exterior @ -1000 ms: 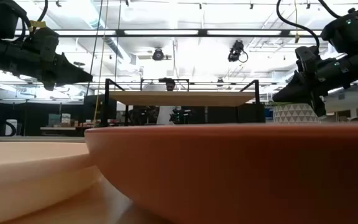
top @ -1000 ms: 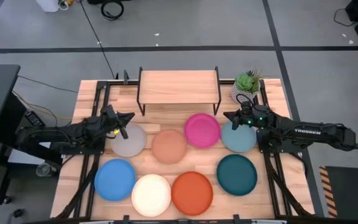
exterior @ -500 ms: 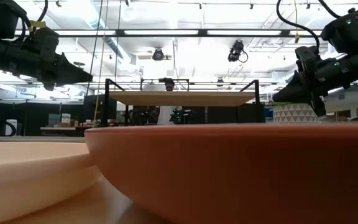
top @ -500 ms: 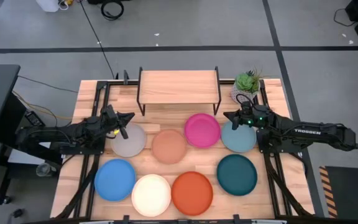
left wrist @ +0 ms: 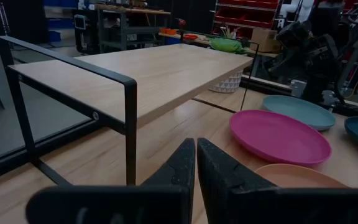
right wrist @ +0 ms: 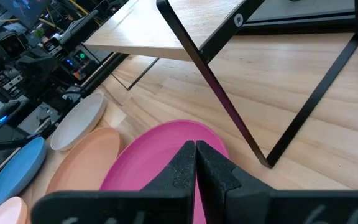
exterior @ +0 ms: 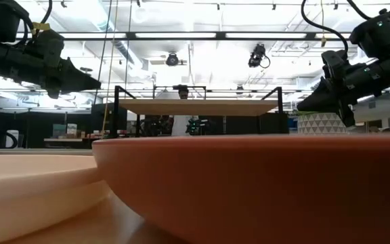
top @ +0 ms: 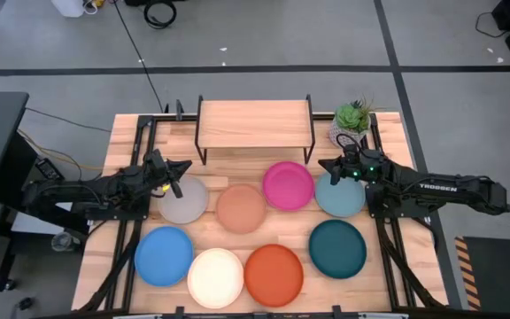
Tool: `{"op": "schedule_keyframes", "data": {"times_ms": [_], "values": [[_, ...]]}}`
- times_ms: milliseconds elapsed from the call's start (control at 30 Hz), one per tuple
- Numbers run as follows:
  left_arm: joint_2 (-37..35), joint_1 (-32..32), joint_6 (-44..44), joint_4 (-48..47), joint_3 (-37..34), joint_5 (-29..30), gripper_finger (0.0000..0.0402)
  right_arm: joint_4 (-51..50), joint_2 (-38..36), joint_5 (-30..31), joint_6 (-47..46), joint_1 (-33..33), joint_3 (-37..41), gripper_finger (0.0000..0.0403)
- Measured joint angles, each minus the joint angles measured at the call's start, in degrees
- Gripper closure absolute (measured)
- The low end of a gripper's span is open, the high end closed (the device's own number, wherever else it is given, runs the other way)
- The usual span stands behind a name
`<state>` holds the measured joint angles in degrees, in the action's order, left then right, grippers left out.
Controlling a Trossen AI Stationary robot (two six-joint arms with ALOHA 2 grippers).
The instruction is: Place and stack plates onto a shelf
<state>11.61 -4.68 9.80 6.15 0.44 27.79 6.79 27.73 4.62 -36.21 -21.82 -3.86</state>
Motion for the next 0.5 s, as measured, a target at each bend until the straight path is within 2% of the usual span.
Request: {"op": "schedule_keyframes", "data": {"times_ms": [233,500], "values": [[0.0,0.0,0.5,0.1,0.0,0.0,0.0377,0.0,0.0,0.0,0.0,0.0,0.0,0.0384],[0.0,0.0,22.2,7.2,0.0,0.0,0.0377,0.0,0.0,0.0,0.0,0.0,0.0,0.0384]]}}
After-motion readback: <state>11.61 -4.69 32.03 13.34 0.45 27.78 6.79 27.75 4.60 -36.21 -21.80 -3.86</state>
